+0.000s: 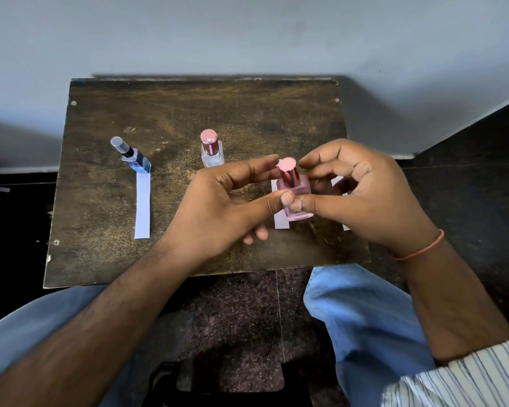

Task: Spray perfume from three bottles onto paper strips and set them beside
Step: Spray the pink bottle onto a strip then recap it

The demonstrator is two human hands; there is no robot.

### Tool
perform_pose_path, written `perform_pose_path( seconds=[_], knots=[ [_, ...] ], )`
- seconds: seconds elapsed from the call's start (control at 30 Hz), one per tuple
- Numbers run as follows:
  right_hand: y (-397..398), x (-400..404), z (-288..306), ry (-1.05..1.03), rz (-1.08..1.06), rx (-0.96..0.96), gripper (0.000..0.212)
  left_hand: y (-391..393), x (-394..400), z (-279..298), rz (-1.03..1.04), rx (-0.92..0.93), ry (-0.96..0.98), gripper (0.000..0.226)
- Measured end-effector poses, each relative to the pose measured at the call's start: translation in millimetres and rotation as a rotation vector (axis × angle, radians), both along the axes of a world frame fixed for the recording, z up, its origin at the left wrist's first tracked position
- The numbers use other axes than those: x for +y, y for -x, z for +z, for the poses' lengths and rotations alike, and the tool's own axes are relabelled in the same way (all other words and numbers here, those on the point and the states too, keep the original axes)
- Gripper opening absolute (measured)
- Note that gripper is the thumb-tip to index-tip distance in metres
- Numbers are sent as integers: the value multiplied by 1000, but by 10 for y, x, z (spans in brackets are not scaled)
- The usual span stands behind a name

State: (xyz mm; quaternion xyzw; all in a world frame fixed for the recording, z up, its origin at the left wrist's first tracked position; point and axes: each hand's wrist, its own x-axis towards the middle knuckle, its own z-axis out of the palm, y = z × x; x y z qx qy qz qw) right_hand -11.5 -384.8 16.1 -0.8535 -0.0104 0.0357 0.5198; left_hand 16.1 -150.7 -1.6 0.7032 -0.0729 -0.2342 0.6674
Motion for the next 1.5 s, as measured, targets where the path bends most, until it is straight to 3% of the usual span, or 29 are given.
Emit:
perform_pose_path(
  seconds=[0.07, 0.17, 0.27, 0.4, 0.57, 1.5],
  knots=[
    [-34, -25, -18, -36, -45, -19, 44, -21, 16, 7, -2, 44, -38, 67],
    [-94, -68, -70, -93, -127, -22, 39, -37, 54, -19, -30, 29, -155, 44],
    [-159, -74, -116, -178, -155, -12, 37, -4, 92, -61, -80, -156, -346, 28],
    [-223, -28, -182, -231, -159, 0, 36, 31, 114, -72, -220, -508, -609, 34],
    [-303, 28, -246, -246, -177, 14, 33, 93, 79, -101, -261, -631, -717, 35],
    [-404, 139, -317, -168, -148, 38, 39, 40, 97, -57, -409, -577, -823, 42]
  ],
)
